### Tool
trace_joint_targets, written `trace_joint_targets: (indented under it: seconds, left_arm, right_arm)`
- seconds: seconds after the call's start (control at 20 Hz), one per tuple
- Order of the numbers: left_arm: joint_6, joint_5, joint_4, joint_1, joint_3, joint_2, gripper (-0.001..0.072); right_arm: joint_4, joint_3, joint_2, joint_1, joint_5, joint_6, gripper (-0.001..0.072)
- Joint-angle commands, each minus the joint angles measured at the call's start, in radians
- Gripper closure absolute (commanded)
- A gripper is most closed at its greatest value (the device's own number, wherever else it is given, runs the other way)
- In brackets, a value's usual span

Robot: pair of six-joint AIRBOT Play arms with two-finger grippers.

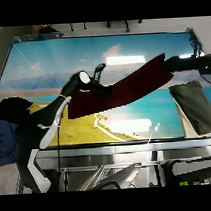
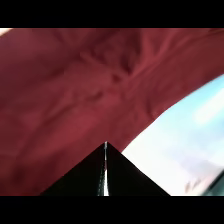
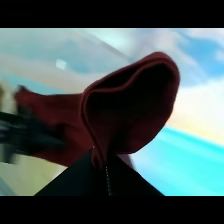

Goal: Fold the shirts.

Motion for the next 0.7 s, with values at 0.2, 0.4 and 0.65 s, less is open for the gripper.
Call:
trace_joint_targets:
  seconds: [0.2,0.4,0.65]
  left_arm:
    - [-0.011,0.086,-0.242,-0.159,0.284,-0.270,0.0689]
    - [-0.010,-0.045,-0.240,-0.145,0.336,-0.253,0.0690]
    - [0.046,-0.469,-0.242,0.060,0.327,0.003,0.0691]
  right_arm:
    - [0.097,0.062,0.172,0.031,0.137,0.183,0.0691]
    - [0.026,0.022,0.163,0.031,0.143,0.227,0.0691]
    - [0.015,-0.097,0.148,0.107,0.093,0.230,0.0691]
